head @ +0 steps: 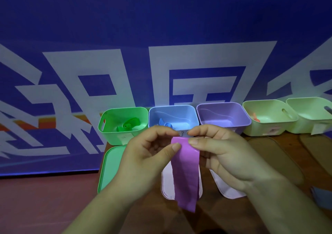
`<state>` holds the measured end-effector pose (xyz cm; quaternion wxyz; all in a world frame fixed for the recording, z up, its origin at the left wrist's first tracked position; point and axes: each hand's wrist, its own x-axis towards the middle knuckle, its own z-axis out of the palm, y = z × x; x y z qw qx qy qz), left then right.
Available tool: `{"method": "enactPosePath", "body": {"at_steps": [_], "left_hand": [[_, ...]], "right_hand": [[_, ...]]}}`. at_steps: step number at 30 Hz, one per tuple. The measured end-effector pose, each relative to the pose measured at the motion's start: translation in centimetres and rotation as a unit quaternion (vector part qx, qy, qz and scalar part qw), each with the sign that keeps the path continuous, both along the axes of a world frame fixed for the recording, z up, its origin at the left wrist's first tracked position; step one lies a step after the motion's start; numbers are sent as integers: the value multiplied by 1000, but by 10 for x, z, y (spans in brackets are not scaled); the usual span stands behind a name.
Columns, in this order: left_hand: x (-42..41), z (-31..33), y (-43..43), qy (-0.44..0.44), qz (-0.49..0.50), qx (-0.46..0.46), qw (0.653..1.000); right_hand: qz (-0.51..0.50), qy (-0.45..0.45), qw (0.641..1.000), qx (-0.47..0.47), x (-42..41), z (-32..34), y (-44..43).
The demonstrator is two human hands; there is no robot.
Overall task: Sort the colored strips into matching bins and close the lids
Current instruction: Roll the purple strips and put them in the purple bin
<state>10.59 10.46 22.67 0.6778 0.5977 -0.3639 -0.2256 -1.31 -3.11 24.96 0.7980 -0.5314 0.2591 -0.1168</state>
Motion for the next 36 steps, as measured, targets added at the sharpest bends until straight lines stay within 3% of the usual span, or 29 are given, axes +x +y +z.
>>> {"method": "enactPosePath", "body": {"at_steps": [9,14,21,28,36], "left_hand": [[12,6,9,-3,43,-9,999],[20,8,9,58,47,26,997],[29,8,8,159,39,70,984],[37,7,9,230,16,65,971],[37,4,8,288,17,66,955]], "right_hand": [[3,16,1000,-27,12,-4,16],[-78,12,961,-266,16,-5,22],[-77,-44,918,-387,18,-16,24],[-50,-54,908,-412,28,-17,19],[-29,1,917,-398,28,-17,15]]}}
